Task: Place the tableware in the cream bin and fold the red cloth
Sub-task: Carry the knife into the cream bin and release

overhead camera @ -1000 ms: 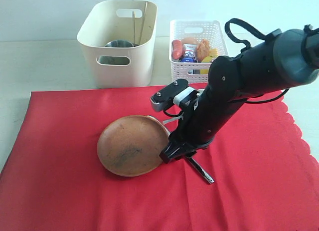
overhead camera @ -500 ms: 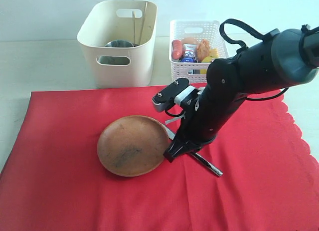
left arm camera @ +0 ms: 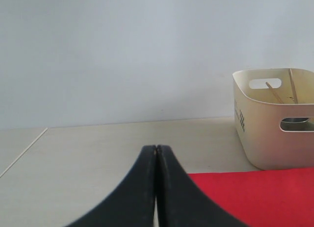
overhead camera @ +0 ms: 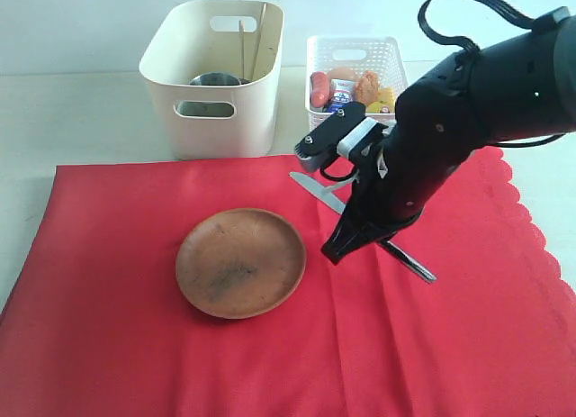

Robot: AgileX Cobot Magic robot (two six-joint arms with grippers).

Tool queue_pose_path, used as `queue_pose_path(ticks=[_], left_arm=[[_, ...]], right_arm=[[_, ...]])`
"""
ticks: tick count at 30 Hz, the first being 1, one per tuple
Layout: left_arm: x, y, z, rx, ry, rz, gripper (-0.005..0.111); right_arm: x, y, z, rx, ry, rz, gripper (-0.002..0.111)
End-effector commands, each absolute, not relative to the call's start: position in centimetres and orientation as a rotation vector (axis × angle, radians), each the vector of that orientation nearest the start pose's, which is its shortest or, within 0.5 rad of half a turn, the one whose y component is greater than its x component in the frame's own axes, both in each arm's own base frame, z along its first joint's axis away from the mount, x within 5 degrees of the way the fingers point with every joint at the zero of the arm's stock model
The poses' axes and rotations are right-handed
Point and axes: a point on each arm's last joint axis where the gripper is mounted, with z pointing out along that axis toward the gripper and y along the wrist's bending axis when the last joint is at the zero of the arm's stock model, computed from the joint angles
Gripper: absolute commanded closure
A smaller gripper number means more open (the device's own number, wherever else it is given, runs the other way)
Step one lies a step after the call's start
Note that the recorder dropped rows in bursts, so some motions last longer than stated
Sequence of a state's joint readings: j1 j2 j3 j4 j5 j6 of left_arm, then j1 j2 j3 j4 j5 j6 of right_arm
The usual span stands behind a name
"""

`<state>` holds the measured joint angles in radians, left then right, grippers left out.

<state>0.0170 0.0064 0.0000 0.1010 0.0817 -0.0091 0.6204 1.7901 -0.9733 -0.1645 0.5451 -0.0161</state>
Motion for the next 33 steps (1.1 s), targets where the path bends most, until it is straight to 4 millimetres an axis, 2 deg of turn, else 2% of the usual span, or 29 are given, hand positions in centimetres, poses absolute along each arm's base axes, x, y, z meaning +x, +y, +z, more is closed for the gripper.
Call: queue_pose_path(ticks=[1, 5, 9, 15, 20, 29, 33], left_arm=[[5.6, 0.2, 20.6, 0.049, 1.566, 0.092, 0.107], [5.6, 0.2, 20.6, 0.049, 1.566, 0.092, 0.107], [5.6, 0.2, 20.6, 0.049, 1.566, 0.092, 0.107], [5.6, 0.2, 20.6, 0.049, 1.566, 0.092, 0.107], [5.6, 0.2, 20.6, 0.049, 1.566, 0.092, 0.107], [5.6, 0.2, 20.6, 0.049, 1.566, 0.092, 0.107], [5.6, 0.2, 20.6, 0.049, 1.566, 0.092, 0.107]], right_arm=[[27.8, 18.8, 17.2, -1.023, 2.485, 0.024, 0.108], [29.5, 20.3, 20.7, -0.937, 2.224, 0.136, 0.108], [30.8, 21.8, 22.9, -0.859, 1.970, 0.242, 0.108], [32.6, 23.8, 24.4, -0.717, 1.636, 0.389, 0.108], [34.9, 25.0, 23.8, -0.587, 1.587, 0.439, 0.108], [39.5, 27.9, 23.2, -0.493, 1.537, 0.469, 0.108], [40.9, 28.3, 22.3, -0.392, 1.606, 0.489, 0.104]])
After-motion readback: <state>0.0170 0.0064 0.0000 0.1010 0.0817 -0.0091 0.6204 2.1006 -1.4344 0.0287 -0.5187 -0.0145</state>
